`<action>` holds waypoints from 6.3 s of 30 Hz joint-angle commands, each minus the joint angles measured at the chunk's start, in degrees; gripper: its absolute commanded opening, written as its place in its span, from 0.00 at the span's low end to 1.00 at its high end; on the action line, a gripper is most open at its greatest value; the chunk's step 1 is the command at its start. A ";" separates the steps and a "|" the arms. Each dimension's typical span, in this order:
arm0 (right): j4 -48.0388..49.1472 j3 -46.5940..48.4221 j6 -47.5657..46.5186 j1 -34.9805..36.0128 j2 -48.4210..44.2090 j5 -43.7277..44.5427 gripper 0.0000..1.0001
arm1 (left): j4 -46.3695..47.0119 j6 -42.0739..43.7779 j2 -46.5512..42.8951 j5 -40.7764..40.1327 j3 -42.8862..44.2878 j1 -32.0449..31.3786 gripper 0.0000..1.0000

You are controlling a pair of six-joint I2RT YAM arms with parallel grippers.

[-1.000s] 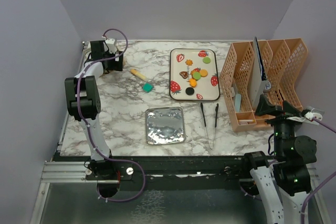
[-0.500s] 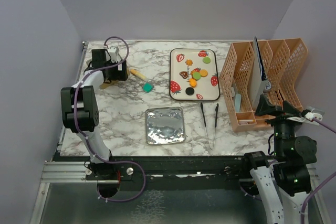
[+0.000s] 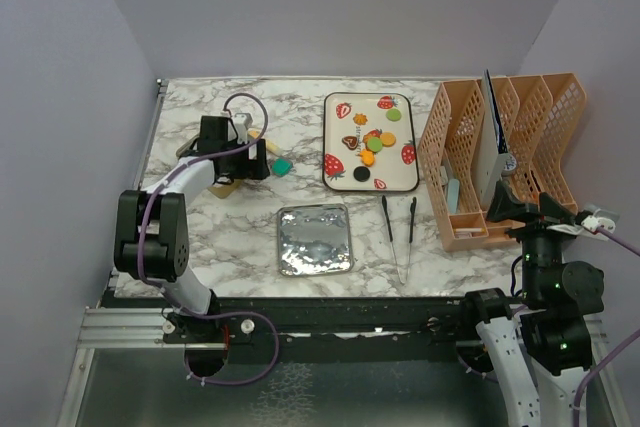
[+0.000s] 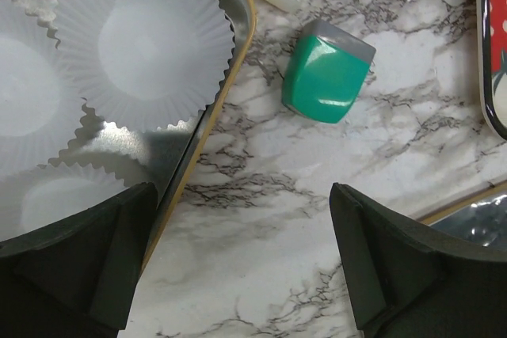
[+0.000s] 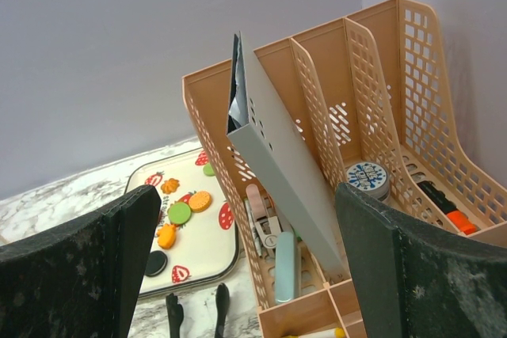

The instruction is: Pack the cookies

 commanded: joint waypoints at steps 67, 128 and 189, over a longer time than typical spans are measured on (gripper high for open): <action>-13.46 15.30 2.77 12.77 47.94 -17.86 0.87 | 13.29 -6.83 -62.17 -19.45 -25.01 -10.38 0.99; 19.81 -0.08 17.37 30.64 59.34 -14.98 0.01 | 20.03 -31.72 -47.15 6.67 -24.23 -11.13 0.99; 89.86 7.77 46.10 28.99 75.57 -44.67 0.01 | 55.47 -65.81 -36.42 1.08 -25.71 -33.50 0.79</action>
